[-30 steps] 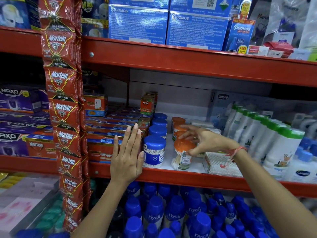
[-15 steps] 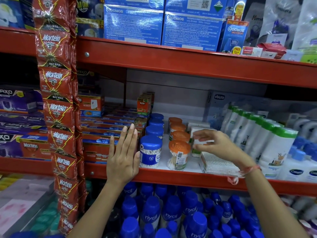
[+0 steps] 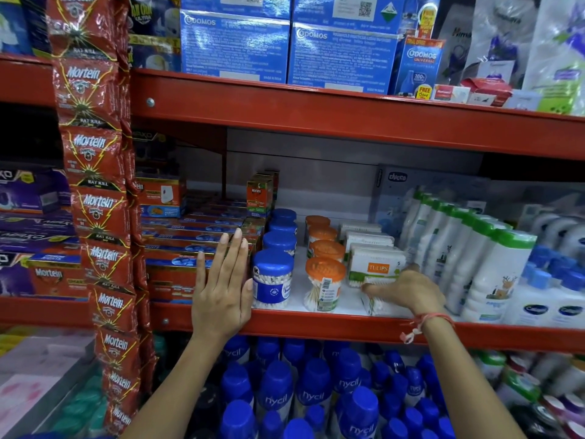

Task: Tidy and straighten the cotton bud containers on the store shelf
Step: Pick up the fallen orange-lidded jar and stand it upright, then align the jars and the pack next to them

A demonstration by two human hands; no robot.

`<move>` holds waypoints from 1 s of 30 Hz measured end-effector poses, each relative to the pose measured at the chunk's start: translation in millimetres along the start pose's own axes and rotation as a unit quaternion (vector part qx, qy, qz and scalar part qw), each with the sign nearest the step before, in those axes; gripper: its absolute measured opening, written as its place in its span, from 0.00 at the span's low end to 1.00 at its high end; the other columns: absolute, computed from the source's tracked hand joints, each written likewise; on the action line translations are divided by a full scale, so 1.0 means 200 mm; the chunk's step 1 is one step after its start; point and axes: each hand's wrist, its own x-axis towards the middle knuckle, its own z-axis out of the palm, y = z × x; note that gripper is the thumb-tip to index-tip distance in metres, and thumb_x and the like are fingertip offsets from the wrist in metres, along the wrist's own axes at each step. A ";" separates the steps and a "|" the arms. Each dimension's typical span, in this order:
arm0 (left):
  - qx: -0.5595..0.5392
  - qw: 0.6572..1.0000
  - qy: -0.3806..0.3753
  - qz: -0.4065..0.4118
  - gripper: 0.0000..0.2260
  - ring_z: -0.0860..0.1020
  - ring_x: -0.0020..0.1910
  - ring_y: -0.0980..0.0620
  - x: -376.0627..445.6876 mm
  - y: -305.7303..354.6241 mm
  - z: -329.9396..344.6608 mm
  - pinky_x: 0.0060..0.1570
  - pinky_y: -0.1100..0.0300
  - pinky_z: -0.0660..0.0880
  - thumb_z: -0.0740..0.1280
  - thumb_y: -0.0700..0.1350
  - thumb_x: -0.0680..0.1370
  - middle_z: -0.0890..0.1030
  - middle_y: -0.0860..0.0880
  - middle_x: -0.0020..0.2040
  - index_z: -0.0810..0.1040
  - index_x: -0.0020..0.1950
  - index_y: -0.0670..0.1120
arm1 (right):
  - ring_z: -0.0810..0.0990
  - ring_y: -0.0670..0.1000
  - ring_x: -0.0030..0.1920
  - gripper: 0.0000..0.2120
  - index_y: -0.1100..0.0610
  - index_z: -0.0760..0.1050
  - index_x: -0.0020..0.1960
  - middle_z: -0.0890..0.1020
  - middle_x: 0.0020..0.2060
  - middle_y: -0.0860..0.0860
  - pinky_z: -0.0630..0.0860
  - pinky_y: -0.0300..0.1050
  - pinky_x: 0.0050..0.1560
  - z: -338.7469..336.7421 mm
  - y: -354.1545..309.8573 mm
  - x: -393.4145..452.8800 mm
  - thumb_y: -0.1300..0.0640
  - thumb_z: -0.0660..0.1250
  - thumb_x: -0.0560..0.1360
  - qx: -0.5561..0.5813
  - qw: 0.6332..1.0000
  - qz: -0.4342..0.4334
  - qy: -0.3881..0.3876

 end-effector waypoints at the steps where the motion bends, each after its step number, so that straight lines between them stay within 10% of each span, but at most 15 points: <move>1: 0.001 1.000 0.000 0.001 0.24 0.54 0.77 0.48 0.00 0.00 0.00 0.77 0.47 0.44 0.46 0.50 0.82 0.59 0.45 0.76 0.56 0.76 0.41 | 0.78 0.56 0.59 0.56 0.58 0.66 0.64 0.79 0.58 0.54 0.77 0.52 0.57 0.00 -0.01 -0.01 0.24 0.64 0.45 0.001 1.000 0.002 0.012; 15: 0.011 1.000 0.009 0.005 0.25 0.54 0.77 0.48 0.00 0.00 0.01 0.77 0.47 0.44 0.48 0.49 0.81 0.59 0.44 0.77 0.56 0.76 0.41 | 0.67 0.59 0.65 0.48 0.60 0.61 0.71 0.66 0.64 0.60 0.70 0.51 0.63 0.16 0.00 -0.20 0.39 0.75 0.60 0.198 0.925 -0.141 0.293; 30: 0.011 1.000 0.008 0.006 0.25 0.54 0.77 0.47 -0.01 0.00 0.01 0.77 0.47 0.44 0.49 0.49 0.81 0.58 0.45 0.77 0.55 0.77 0.42 | 0.65 0.59 0.67 0.49 0.57 0.59 0.71 0.60 0.68 0.58 0.74 0.57 0.62 0.29 0.08 -0.24 0.32 0.70 0.60 0.185 0.908 -0.145 0.347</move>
